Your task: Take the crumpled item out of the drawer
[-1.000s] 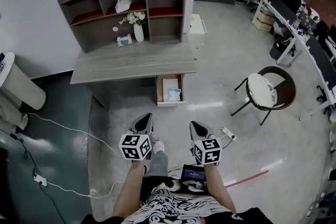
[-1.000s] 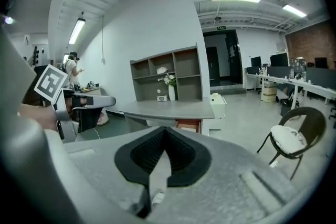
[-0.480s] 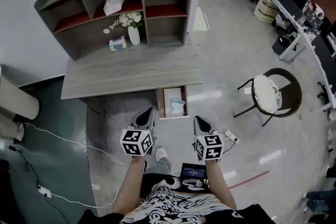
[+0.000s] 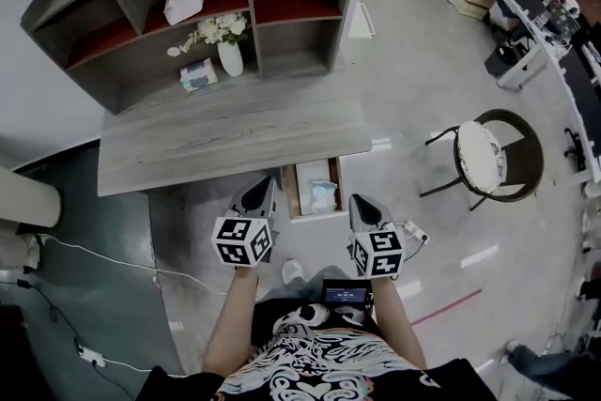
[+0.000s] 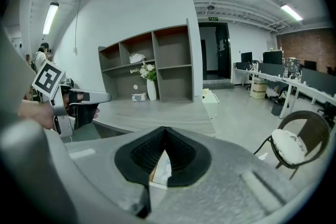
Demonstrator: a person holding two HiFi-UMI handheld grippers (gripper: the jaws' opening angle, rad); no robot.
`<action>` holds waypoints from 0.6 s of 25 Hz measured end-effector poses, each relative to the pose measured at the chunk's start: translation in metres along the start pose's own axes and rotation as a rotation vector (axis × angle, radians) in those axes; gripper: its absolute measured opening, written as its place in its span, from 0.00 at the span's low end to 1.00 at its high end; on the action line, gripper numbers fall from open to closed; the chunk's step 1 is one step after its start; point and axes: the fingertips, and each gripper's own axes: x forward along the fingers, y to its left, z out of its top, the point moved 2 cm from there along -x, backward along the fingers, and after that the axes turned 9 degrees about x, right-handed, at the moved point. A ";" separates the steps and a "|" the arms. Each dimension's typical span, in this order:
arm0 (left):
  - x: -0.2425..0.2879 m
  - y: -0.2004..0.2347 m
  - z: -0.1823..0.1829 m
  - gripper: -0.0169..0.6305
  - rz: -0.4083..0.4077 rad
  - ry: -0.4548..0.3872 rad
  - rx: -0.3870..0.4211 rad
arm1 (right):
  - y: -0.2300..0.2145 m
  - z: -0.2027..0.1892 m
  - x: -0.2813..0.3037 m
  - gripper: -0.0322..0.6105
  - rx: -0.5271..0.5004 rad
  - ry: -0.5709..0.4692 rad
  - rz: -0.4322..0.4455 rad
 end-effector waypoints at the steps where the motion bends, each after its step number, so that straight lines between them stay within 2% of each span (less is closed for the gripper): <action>1: 0.002 0.003 0.001 0.03 -0.004 -0.001 -0.006 | 0.000 0.001 0.000 0.06 0.003 -0.010 -0.007; 6: 0.010 0.004 0.005 0.03 -0.025 -0.026 -0.037 | -0.003 0.009 -0.002 0.06 0.011 -0.055 -0.020; 11: 0.014 -0.003 0.002 0.03 -0.034 0.000 -0.009 | -0.005 0.012 -0.003 0.06 0.009 -0.071 -0.010; 15: 0.016 -0.002 0.004 0.03 -0.036 -0.019 -0.005 | -0.010 0.019 0.001 0.06 0.075 -0.124 0.025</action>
